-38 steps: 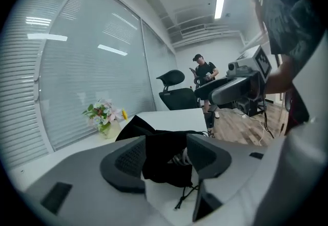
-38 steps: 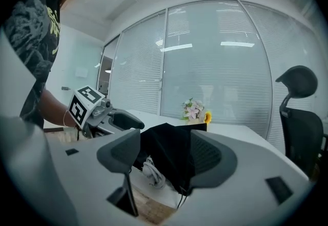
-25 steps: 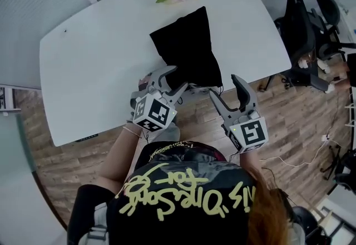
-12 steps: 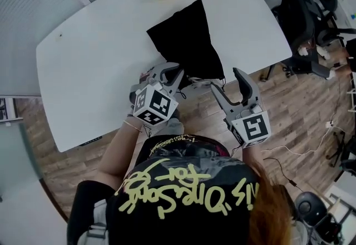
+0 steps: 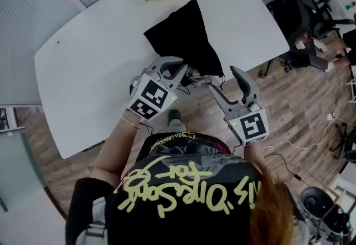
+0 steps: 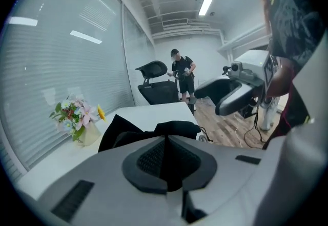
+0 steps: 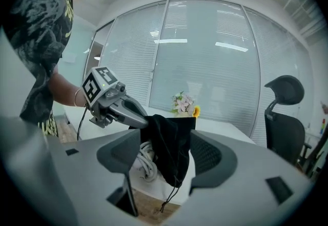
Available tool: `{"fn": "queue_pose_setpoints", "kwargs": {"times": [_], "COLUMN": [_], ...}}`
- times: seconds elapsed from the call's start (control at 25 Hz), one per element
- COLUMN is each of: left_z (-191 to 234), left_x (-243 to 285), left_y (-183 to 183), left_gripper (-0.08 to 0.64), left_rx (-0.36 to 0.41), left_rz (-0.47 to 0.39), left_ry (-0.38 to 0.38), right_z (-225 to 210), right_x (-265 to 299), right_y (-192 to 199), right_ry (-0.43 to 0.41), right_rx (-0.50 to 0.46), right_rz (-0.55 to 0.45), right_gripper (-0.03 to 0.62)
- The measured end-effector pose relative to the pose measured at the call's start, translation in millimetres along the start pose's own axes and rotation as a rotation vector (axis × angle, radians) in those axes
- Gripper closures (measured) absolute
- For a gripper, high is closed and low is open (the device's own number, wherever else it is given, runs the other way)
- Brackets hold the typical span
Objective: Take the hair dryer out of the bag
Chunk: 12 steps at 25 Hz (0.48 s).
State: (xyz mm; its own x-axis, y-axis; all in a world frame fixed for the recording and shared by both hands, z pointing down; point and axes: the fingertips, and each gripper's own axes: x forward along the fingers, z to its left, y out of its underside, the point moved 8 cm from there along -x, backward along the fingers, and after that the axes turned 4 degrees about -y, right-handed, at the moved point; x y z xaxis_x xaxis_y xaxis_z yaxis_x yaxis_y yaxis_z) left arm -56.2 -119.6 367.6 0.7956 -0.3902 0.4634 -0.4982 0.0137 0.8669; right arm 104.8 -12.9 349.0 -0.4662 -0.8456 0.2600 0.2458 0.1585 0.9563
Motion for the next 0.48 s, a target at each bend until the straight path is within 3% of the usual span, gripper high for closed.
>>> {"fn": "queue_pose_setpoints", "kwargs": {"times": [0.16, 0.48], "left_z": [15, 40], "left_x": [3, 18], "left_y": [-2, 6], "left_gripper": [0.560, 0.560], "left_rx": [-0.133, -0.222], "left_rz": [-0.038, -0.034], "left_ry": [0.023, -0.003], "right_z": [2, 3], "right_x": [2, 3], "right_y": [1, 3], "right_ry": [0.011, 0.029], "right_rx": [0.001, 0.028], "right_rz": [0.008, 0.013], "right_gripper": [0.302, 0.303]}}
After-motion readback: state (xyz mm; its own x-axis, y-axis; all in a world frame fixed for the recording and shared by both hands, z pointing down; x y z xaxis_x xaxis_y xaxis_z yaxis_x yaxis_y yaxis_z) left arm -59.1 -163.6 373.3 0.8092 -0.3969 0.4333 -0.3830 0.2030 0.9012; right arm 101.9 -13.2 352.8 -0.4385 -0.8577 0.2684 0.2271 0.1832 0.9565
